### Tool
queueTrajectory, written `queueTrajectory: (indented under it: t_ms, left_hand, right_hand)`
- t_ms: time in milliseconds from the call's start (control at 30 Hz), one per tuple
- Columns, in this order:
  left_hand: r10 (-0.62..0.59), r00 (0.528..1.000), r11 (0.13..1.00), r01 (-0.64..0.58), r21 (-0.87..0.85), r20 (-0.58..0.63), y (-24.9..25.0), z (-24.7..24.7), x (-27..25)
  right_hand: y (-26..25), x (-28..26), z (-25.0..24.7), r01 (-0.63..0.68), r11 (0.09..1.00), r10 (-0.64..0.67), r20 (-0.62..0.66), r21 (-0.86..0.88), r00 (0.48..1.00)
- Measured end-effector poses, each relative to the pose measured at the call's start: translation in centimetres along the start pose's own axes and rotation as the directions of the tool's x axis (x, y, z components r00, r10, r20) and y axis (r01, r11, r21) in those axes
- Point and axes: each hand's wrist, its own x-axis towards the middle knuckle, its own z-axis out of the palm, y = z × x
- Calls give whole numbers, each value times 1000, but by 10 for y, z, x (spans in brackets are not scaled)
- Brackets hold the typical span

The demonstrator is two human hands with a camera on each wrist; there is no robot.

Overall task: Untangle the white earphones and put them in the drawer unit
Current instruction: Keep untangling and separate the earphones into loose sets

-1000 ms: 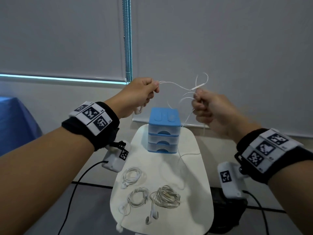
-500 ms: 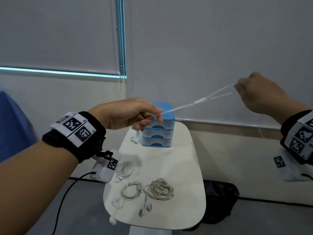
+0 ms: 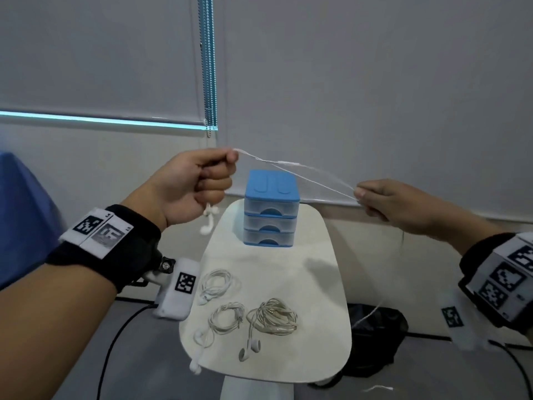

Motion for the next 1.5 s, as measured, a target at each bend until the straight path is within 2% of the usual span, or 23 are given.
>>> queueTrajectory:
  t_ms: [100,167,267,333,433,533,633,733,800,867,1000,1100,1233,1367,1500]
  left_hand:
    - [125,987,973,-141,-184,-97,2,3,4]
    - [164,966,917,-224,-330,-198,3,6,10]
    - [189,933,773,-334,-540,-307,1,11,17]
    - [206,915,737,-377,-561,-346,-5,14,20]
    - [263,880,833,-414,-367,-396,-19,19,23]
    - [356,874,923,-384,-21,-331,-38,26,21]
    - [397,906,893,-344,290,-149,-56,38,11]
    - [338,941,840,-307,447,12,-64,54,-7]
    - [281,956,833,-288,473,88,-65,65,-17]
    - [241,964,882,-264,391,109,-65,74,-22]
    - [248,968,954,-249,167,29,-61,76,-21]
    - [276,956,941,-247,231,-101,-64,76,-16]
    - [298,926,951,-266,160,-233,-71,83,-15]
    - [336,890,942,-310,131,-308,-72,79,-12]
    - [358,873,930,-301,212,-330,-68,75,-8]
  right_hand:
    - [-19,-7,24,102,995,-102,-33,12,994]
    - [-38,-14,42,195,981,-196,-27,-16,980]
    - [-70,-27,64,309,944,-305,52,-114,951]
    - [-89,-35,69,347,928,-331,131,-137,935]
    - [-112,-43,61,384,920,-364,197,-75,910]
    - [-130,-42,40,425,899,-436,132,106,890]
    - [-136,-33,15,414,868,-435,18,274,900]
    - [-130,-19,-1,363,909,-359,-59,205,932]
    - [-120,-10,0,306,935,-290,-108,178,951]
    - [-105,-4,10,252,941,-231,-117,226,966]
    - [-88,-6,46,123,848,-121,-39,516,992]
    - [-94,-12,74,90,783,-100,-19,615,995]
    - [-103,-15,90,82,849,-91,-8,522,996]
    - [-103,-11,92,110,950,-97,-60,292,993]
    - [-113,-14,81,111,993,-110,47,-35,993]
